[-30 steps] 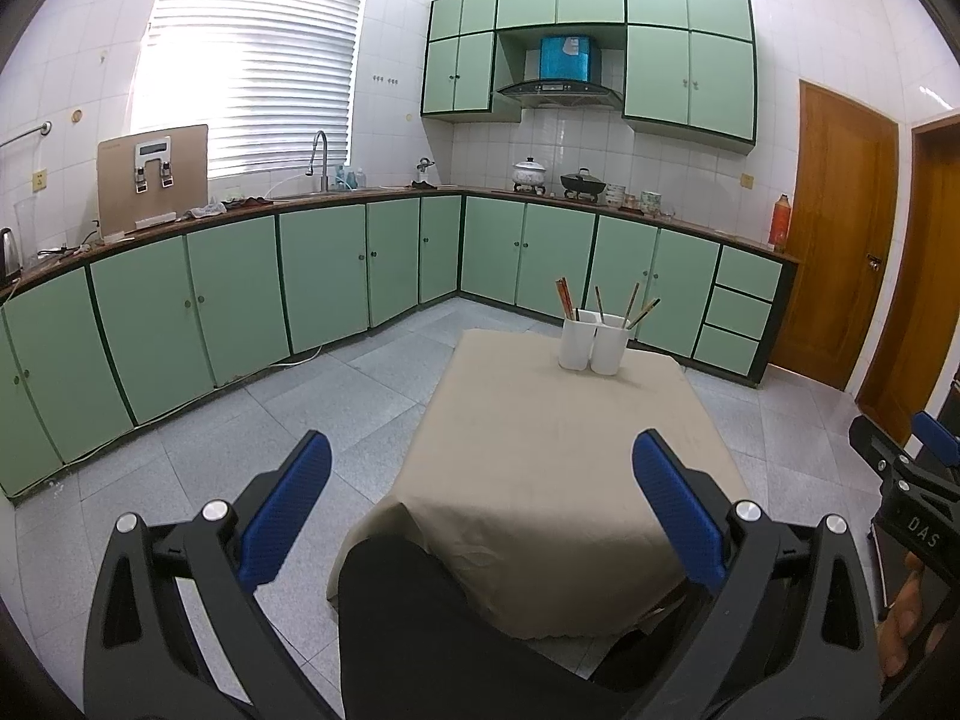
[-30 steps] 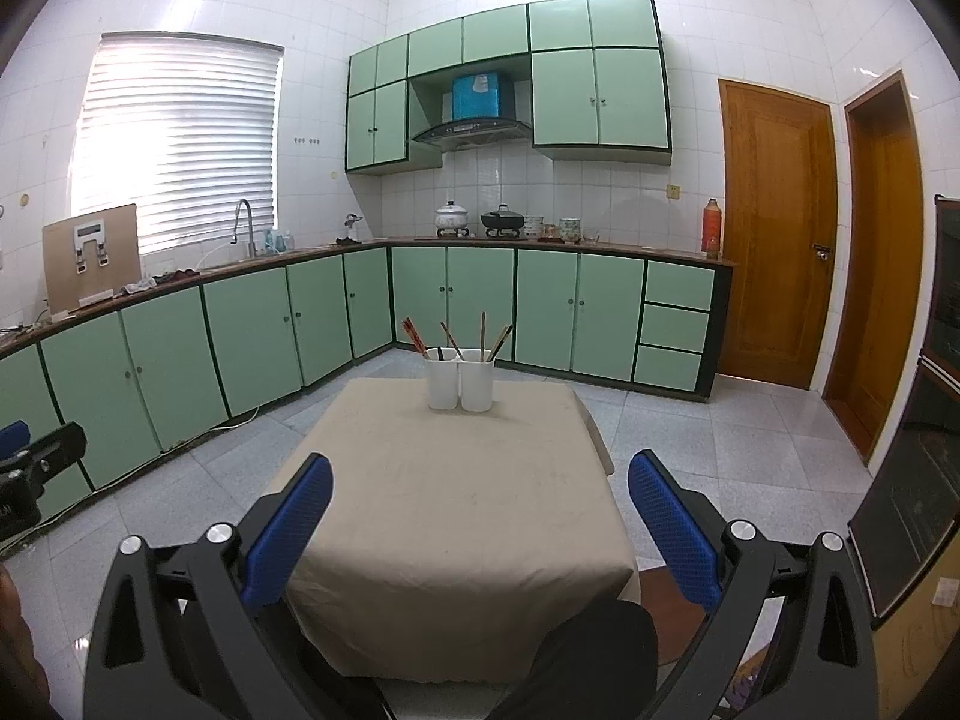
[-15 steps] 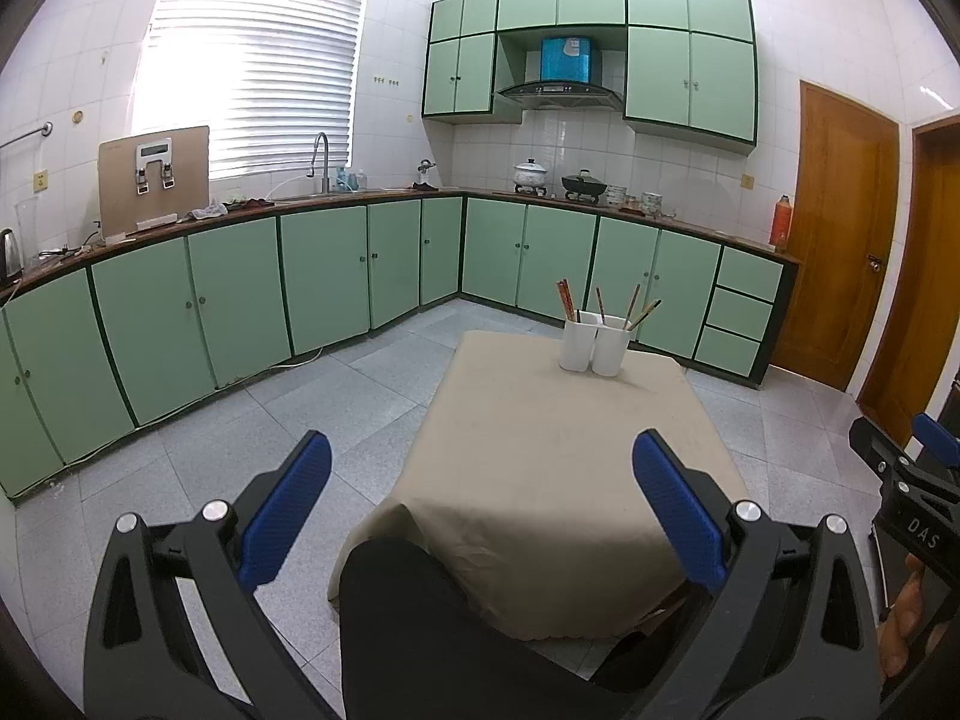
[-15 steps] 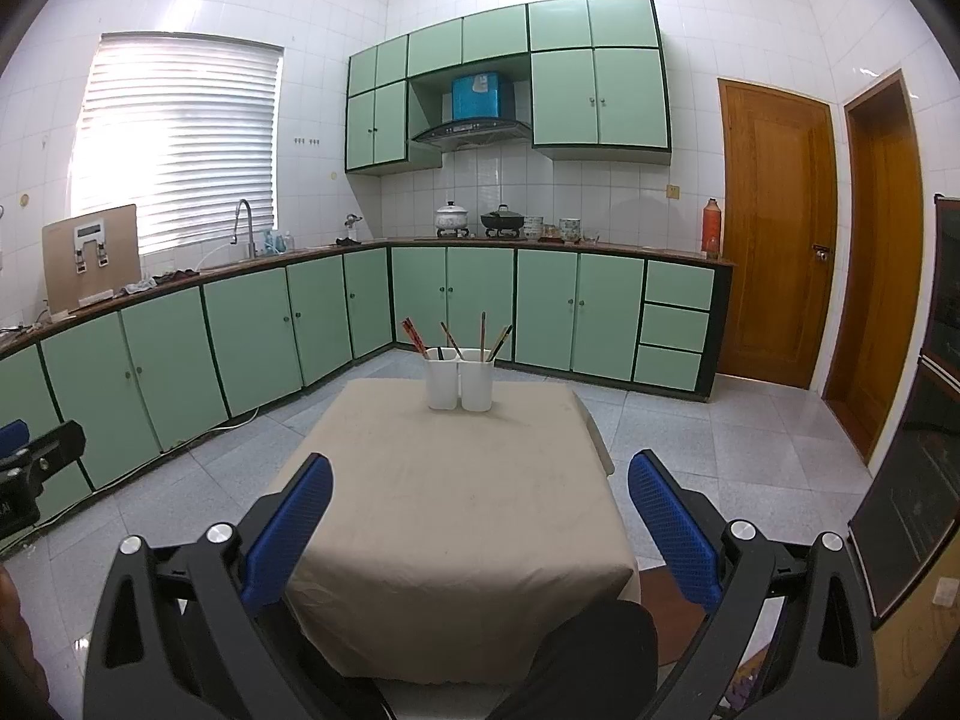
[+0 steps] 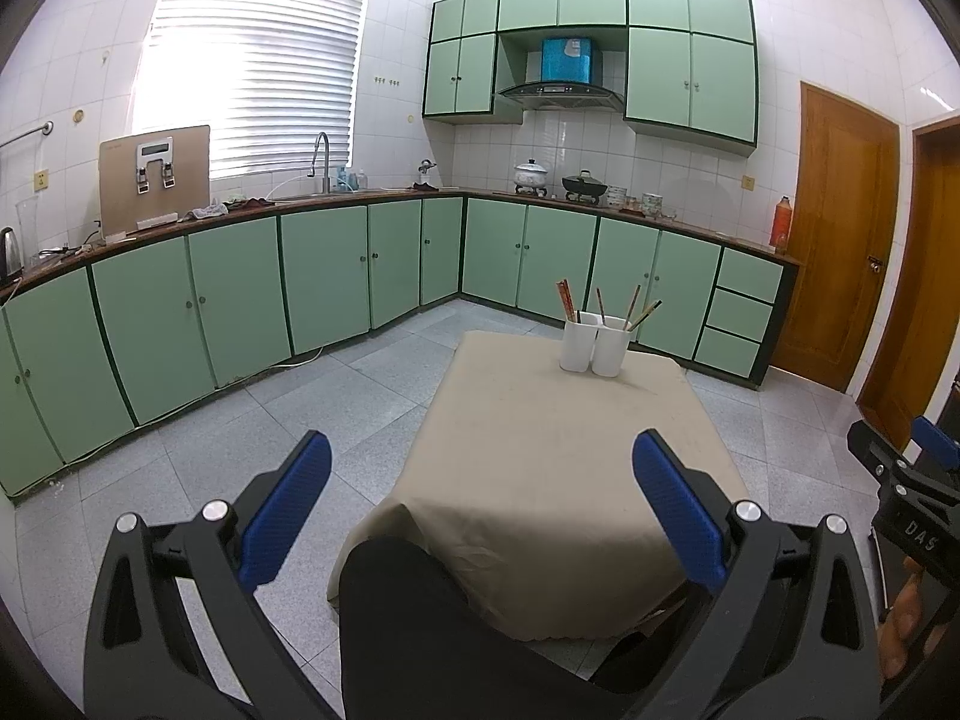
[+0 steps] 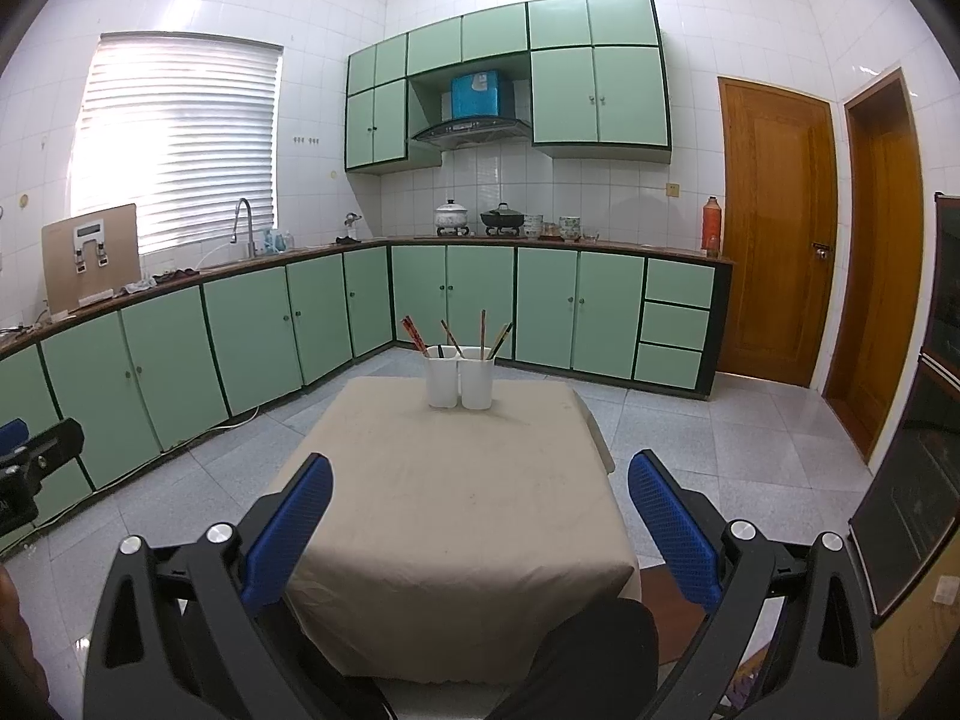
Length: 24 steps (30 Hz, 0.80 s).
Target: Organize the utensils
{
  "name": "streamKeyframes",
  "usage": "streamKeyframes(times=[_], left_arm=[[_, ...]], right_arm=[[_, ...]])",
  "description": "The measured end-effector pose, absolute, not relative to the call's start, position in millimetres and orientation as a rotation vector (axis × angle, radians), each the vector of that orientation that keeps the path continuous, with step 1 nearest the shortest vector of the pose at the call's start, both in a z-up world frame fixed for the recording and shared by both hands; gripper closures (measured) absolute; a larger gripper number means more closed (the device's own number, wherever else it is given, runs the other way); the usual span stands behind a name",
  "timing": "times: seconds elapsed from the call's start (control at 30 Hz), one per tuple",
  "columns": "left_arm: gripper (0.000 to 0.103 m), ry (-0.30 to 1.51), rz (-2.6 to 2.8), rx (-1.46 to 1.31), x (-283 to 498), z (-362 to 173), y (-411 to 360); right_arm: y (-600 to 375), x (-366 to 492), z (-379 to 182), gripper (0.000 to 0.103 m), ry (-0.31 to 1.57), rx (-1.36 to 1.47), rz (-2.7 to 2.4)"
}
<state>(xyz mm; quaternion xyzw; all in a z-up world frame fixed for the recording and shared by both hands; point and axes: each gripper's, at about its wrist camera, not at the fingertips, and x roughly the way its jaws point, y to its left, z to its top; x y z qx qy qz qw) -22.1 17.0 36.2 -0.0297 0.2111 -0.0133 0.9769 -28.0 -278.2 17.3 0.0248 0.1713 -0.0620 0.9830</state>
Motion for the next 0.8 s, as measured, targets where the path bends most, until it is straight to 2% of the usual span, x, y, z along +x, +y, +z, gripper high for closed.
streamKeyframes(times=[0.8], left_arm=[[0.005, 0.410, -0.019, -0.052, -27.9, 41.5, 10.8]], right_arm=[[-277.4, -28.0, 15.9, 0.006, 0.342, 0.053, -0.126]])
